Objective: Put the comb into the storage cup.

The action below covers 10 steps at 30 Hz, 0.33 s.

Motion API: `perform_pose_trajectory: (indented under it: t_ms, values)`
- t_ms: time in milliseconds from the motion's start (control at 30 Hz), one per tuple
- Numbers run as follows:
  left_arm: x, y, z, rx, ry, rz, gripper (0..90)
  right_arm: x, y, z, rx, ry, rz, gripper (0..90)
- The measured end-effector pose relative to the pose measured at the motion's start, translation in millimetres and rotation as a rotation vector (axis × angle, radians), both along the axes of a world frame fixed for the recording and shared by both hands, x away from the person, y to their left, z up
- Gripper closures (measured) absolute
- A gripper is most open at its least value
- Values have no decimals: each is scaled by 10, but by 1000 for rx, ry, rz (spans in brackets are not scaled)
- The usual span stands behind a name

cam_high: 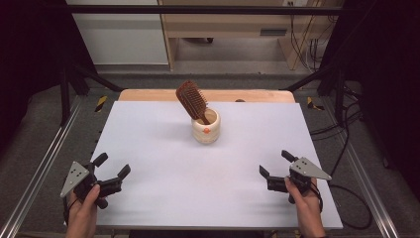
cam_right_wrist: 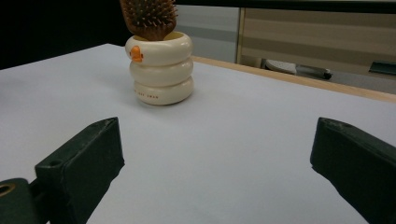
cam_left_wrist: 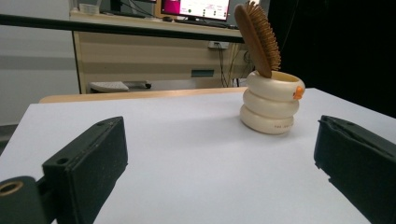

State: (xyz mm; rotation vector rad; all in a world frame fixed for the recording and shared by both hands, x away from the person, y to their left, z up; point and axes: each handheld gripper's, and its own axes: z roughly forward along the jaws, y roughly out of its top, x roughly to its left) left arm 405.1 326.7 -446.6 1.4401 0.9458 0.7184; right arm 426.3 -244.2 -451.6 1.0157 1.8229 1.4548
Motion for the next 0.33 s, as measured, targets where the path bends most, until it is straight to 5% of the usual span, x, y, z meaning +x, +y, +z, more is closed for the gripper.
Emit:
perform_pose_trajectory:
  t_ms: [133, 333]
  values:
    - [-23, -18, -5, 39, -17, 2, 29, 7, -2, -4, 8, 0, -3, 30]
    - [-39, -40, 3, 13, -21, 7, 26, 11, -6, -4, 9, 1, -7, 29]
